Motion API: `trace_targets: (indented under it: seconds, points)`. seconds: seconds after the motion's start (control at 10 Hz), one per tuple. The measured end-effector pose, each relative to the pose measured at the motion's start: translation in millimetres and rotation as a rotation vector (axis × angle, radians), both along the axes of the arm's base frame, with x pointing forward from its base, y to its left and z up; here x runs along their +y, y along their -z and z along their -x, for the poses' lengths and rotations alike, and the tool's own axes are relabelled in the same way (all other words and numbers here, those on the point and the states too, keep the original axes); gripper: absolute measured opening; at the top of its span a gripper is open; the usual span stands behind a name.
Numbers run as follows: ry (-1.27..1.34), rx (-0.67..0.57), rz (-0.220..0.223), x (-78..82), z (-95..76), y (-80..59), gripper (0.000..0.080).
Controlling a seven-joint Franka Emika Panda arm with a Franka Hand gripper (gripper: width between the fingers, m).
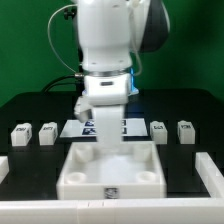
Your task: Assemble one leg
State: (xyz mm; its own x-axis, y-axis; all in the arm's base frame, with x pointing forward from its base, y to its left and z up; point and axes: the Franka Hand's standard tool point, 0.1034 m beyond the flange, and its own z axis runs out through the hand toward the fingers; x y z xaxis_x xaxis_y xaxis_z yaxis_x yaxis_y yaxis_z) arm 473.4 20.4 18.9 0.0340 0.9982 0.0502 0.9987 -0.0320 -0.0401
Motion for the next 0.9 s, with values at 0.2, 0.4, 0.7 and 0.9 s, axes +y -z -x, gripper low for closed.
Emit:
trace_targets:
  seconds: [0.2,0.4,0.7,0.9]
  points:
    - [-0.027,-0.004,-0.03,36.4,-15.6,0.7,0.0061]
    - [0.009,-0.003,-0.041,47.4,-29.3,5.2,0.0061]
    - [0.014,0.039,-0.034,47.6,-29.7,4.9,0.0063]
    - [0.014,0.046,-0.032,47.0,-29.4,5.2,0.0063]
